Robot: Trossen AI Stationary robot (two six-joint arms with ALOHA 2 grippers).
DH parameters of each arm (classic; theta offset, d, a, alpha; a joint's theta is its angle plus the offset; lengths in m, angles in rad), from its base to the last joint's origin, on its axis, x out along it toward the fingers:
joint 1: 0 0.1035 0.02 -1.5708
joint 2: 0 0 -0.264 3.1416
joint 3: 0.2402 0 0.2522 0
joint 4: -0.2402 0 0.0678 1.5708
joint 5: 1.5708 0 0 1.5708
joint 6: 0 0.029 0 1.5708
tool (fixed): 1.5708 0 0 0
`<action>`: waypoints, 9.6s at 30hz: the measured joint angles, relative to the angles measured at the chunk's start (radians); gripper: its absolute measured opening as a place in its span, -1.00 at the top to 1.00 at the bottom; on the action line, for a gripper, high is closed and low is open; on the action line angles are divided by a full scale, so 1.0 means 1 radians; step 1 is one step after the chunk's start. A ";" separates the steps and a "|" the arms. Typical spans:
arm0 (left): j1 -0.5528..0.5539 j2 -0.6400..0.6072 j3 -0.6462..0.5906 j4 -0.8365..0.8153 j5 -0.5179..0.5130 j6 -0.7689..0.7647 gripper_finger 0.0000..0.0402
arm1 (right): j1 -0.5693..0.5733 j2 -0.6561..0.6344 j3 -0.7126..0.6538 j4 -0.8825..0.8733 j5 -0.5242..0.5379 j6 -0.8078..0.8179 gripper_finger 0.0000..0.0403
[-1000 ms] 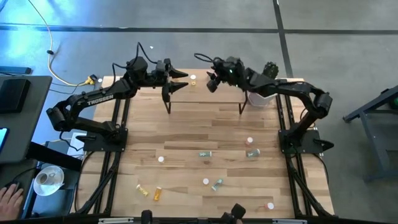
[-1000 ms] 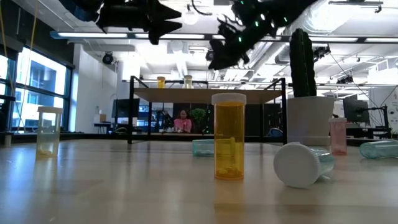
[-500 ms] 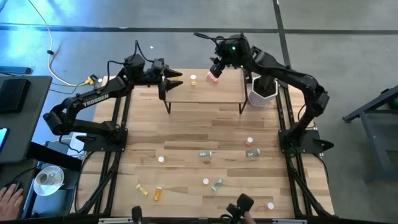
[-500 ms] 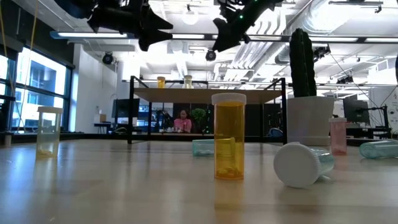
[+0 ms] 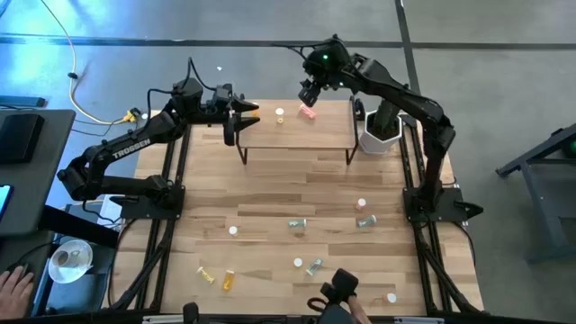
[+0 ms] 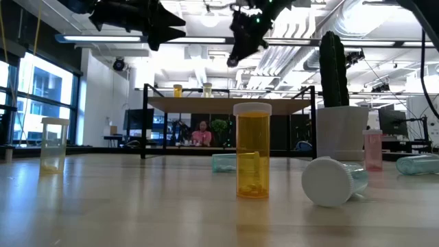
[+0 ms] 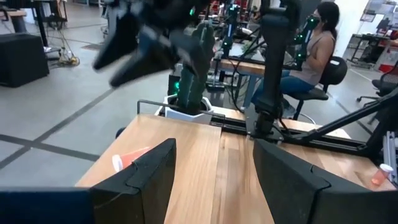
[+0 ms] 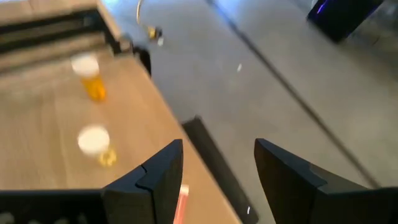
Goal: Pick and place medicine bottles onto shelf by color
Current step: Put the top left pink pill bottle on the shelf
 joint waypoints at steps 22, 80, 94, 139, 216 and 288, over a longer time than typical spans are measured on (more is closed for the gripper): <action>0.000 0.000 0.000 -0.016 -0.050 0.034 -0.02 | -0.023 0.192 0.001 -0.123 -0.143 0.034 0.05; 0.000 0.001 0.000 -0.022 -0.049 0.037 -0.02 | -0.036 0.150 0.001 -0.168 -0.131 -0.032 0.58; -0.032 0.002 -0.076 0.076 -0.046 0.091 -0.02 | -0.028 -0.052 0.001 -0.060 -0.429 -0.077 0.59; -0.363 0.219 -0.108 0.962 -0.283 0.000 -0.02 | 0.209 -0.090 0.001 0.373 -0.790 -0.040 0.59; -0.370 0.217 -0.090 0.266 -0.524 0.148 0.54 | 0.136 -0.090 0.002 -0.189 -0.439 -0.256 0.10; -0.452 0.229 -0.090 0.323 -0.624 0.149 0.54 | 0.266 -0.036 0.001 -0.133 -0.380 -0.370 0.46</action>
